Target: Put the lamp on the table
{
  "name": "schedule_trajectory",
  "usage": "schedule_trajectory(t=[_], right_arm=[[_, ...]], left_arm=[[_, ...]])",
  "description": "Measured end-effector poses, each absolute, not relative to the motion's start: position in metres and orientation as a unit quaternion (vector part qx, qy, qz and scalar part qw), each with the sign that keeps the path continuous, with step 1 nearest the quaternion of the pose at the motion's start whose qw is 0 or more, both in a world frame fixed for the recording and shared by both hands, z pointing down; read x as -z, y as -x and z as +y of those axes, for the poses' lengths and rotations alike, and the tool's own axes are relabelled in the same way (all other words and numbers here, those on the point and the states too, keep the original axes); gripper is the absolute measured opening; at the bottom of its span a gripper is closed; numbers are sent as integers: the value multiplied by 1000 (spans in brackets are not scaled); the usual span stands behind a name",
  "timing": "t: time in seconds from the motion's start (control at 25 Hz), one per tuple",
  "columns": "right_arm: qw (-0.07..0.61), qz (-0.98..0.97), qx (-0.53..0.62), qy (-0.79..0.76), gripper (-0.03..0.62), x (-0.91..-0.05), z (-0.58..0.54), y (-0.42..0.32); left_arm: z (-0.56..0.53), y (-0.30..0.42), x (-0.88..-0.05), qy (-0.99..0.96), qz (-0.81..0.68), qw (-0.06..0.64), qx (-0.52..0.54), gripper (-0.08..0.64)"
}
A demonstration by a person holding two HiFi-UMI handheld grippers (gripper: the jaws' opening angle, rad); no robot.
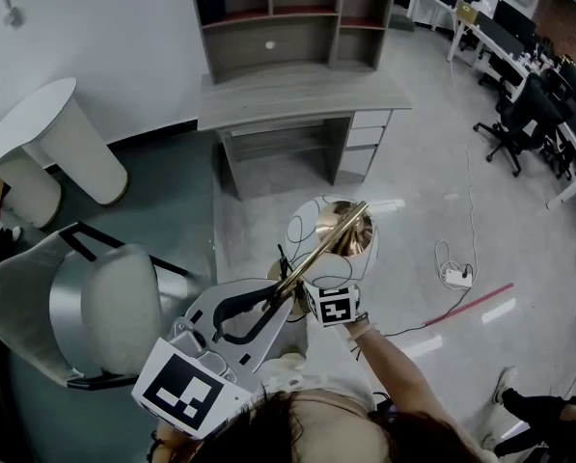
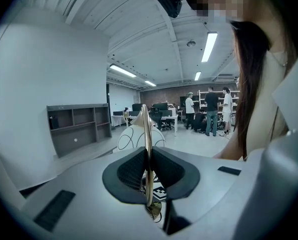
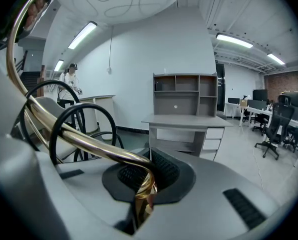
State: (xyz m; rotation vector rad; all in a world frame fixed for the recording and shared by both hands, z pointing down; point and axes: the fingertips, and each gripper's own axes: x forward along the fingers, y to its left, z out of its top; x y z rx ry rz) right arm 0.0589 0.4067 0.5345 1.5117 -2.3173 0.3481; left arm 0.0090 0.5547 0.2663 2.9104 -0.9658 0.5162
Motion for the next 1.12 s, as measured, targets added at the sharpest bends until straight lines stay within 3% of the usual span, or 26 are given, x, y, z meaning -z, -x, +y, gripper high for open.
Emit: schedule_trajectory(t=[1.12], right_arm=[[167,-827,-119,-524,25,-537,238,-145]], left_arm=[[392,-101,-272,-928,-331,23,-168,46]])
